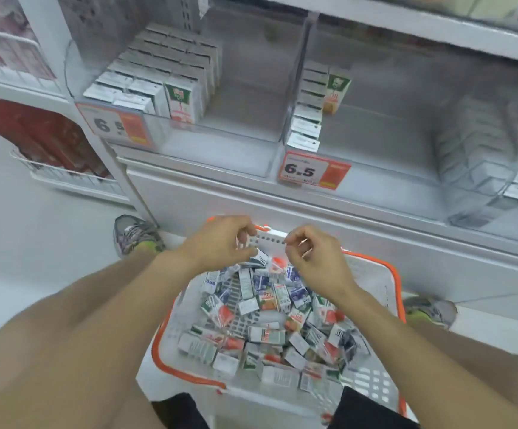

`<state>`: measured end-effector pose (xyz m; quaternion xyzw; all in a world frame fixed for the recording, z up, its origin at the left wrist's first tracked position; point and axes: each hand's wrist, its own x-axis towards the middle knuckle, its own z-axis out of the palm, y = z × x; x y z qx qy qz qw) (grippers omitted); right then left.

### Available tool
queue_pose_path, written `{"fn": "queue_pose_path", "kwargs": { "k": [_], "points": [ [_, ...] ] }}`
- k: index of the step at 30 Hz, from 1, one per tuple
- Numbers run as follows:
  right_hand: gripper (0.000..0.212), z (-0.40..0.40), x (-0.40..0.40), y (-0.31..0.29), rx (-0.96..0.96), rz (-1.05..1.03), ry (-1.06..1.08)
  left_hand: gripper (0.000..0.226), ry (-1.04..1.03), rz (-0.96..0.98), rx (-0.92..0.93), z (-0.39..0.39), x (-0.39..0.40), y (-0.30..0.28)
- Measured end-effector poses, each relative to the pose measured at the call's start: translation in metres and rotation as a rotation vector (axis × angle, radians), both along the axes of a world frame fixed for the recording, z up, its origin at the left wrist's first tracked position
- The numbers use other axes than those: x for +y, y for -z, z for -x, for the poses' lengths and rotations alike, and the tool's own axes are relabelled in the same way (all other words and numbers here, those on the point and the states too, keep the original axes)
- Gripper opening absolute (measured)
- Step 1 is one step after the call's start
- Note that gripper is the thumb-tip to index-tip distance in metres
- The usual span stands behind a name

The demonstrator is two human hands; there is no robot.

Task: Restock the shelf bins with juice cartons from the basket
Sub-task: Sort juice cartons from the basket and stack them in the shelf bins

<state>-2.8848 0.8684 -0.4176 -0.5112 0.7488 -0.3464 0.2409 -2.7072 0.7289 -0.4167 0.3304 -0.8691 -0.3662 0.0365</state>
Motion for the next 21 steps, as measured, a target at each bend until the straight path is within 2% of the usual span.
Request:
{"fn": "queue_pose_path", "kwargs": {
  "k": [4,8,11,14,16,21],
  "points": [
    [0.011,0.018,0.042,0.072,-0.101,-0.346,-0.034,0.049,0.170,-0.175,-0.416,-0.001,0.038,0.068],
    [0.008,0.017,0.065,0.114,-0.152,-0.575,-0.119,0.063,0.309,-0.332,-0.676,-0.015,0.054,0.108],
    [0.009,0.005,0.070,0.135,-0.222,-0.676,-0.148,0.068,0.368,-0.375,-0.842,-0.031,0.055,0.127],
    [0.017,-0.007,0.064,0.152,-0.268,-0.749,-0.183,0.070,0.367,-0.383,-0.909,-0.044,0.058,0.144],
    [0.020,-0.012,0.058,0.163,-0.286,-0.788,-0.188,0.063,0.377,-0.358,-0.919,-0.049,0.062,0.155],
    [0.041,-0.015,0.040,0.184,-0.162,-0.894,-0.308,0.046,0.342,-0.359,-0.870,-0.062,0.058,0.180]
  ]
}}
